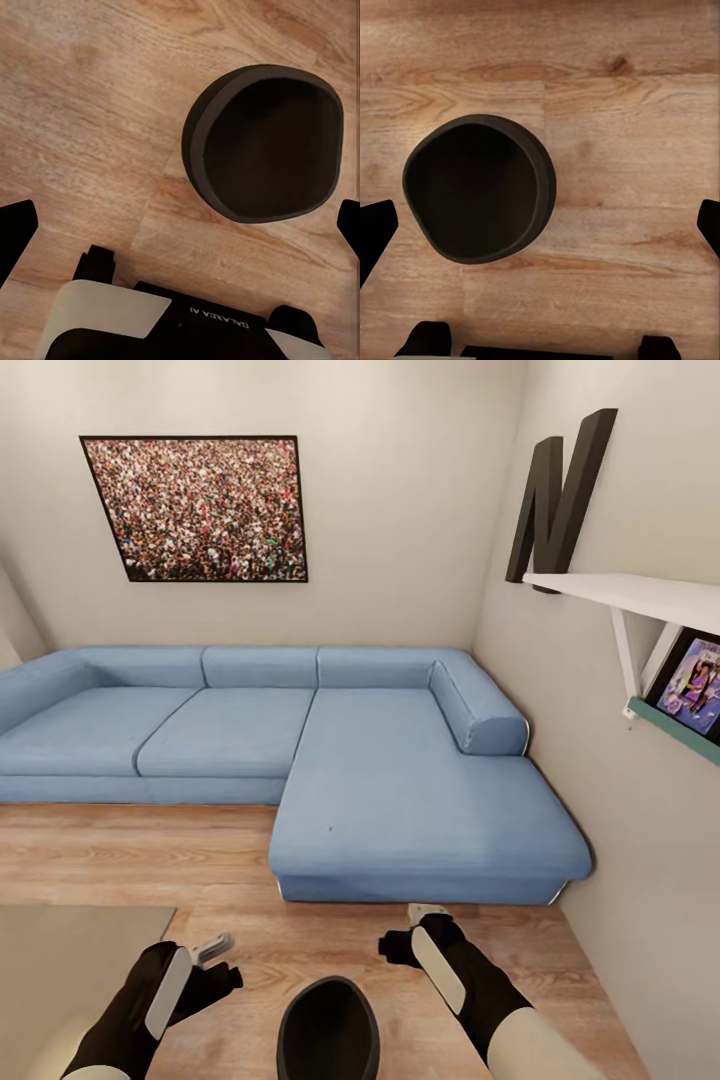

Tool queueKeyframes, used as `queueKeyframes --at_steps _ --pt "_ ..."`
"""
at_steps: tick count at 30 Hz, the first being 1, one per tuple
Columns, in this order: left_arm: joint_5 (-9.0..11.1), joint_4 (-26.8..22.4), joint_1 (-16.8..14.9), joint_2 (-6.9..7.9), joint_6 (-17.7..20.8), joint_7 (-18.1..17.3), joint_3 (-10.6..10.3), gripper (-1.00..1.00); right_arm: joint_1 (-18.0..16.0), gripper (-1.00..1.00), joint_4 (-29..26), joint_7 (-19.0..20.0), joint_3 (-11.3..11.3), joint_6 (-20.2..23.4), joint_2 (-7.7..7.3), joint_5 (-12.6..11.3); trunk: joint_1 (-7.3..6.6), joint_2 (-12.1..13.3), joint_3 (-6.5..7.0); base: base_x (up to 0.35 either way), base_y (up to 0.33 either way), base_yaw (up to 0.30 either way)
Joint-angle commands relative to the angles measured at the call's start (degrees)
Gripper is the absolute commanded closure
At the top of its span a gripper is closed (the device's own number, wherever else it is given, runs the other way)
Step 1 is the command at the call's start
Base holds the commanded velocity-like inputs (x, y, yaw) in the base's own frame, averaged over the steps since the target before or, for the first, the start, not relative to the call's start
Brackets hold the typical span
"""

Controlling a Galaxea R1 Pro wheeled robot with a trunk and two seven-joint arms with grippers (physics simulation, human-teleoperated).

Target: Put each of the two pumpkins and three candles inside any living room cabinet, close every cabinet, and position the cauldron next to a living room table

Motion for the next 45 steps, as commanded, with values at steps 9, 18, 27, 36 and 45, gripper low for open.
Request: queueKeyframes --at_steps 9,18,27,36,45 --pt "-0.04 -0.2 0.0 -0.23 -0.03 -0.02 -0.24 -1.0 0.0 -1.0 0.02 -0.01 6.25 -2.4 1.34 -0.01 0.0 0.0 0.0 0.007 -0.006 0.0" --pt "-0.04 -0.25 0.0 -0.25 -0.44 -0.03 -0.35 -1.0 0.0 -1.0 0.43 0.14 7.25 -3.06 1.42 -0.25 1.98 -3.61 -1.62 0.0 0.0 0.0" --pt "-0.04 -0.17 0.0 -0.25 -3.69 -0.03 -0.4 -1.0 0.0 -1.0 2.82 0.13 7.32 -3.19 2.71 0.16 3.95 -7.22 -3.23 0.0 0.0 0.0" --pt "-0.08 0.22 0.0 -0.32 -6.76 -0.03 -0.44 -1.0 0.0 -1.0 3.92 -0.21 7.29 -4.71 2.71 0.1 5.93 -10.83 -4.85 0.0 0.0 0.0" --pt "-0.17 3.12 0.0 -0.45 -12.37 0.09 -2.91 -1.0 -0.02 -1.0 4.88 -0.07 7.17 -7.17 2.71 -0.3 7.91 -14.44 -6.46 0.0 0.0 0.0"
